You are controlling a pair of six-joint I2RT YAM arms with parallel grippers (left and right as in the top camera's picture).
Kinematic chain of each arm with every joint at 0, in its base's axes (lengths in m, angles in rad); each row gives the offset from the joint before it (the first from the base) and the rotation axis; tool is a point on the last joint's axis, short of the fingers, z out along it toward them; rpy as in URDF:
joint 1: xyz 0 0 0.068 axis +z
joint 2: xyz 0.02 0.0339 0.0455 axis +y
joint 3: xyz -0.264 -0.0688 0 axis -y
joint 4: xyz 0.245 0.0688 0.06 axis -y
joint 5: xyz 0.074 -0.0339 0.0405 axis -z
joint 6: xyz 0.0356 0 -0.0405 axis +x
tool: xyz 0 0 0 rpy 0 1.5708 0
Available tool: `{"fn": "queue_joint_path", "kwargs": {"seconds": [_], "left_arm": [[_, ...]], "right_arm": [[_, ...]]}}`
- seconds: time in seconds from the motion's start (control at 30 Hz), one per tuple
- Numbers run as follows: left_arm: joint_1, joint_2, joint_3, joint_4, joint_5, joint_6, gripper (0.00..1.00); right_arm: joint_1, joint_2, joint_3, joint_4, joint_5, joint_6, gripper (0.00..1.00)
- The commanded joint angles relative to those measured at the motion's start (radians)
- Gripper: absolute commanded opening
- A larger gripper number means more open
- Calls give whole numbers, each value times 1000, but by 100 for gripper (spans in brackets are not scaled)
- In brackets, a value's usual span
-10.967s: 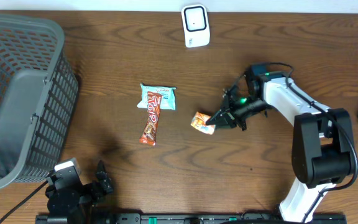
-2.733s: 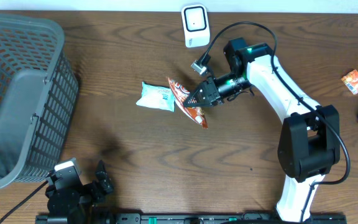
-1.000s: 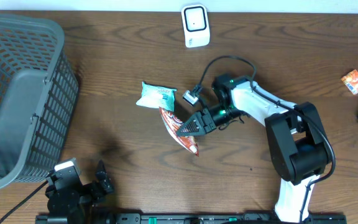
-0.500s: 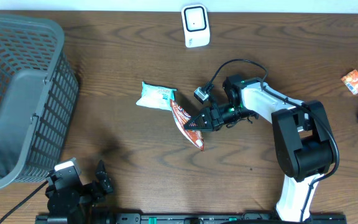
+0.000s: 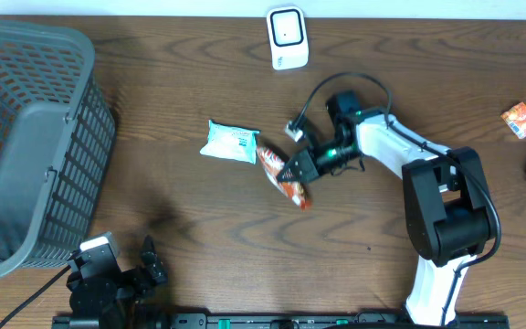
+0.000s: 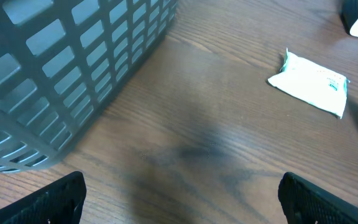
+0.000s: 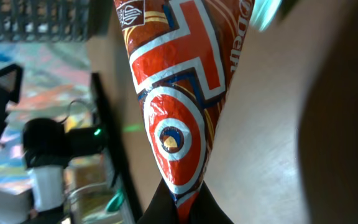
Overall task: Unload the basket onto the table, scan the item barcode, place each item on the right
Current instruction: 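Hold the chocolate bar's label in front of the white scanner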
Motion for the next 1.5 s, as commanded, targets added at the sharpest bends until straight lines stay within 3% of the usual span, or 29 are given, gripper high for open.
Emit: {"fn": "queue_joint_path", "kwargs": {"seconds": [0.0, 0.07, 0.13, 0.43, 0.67, 1.07, 1.47], "left_arm": [[-3, -3, -3, -2, -9, -2, 99], [-3, -3, -3, -2, -9, -2, 99], [-3, -3, -3, -2, -9, -2, 99], [-3, -3, -3, -2, -9, -2, 99], [-3, -3, -3, -2, -9, -2, 99], [-3, -3, -3, -2, -9, -2, 99], [-3, -3, -3, -2, -9, -2, 99]], "right_arm": [[-8, -3, 105, 27, 176, 127, 1], [-8, -3, 168, 52, 451, 290, 1], [-6, -3, 213, 62, 601, 353, 1], [-10, 7, 391, 112, 818, 430, 1], [-10, 122, 537, 126, 868, 430, 1], [-8, 496, 1080, -2, 868, 467, 1], [-8, 540, 1128, -37, 856, 489, 1]]}}
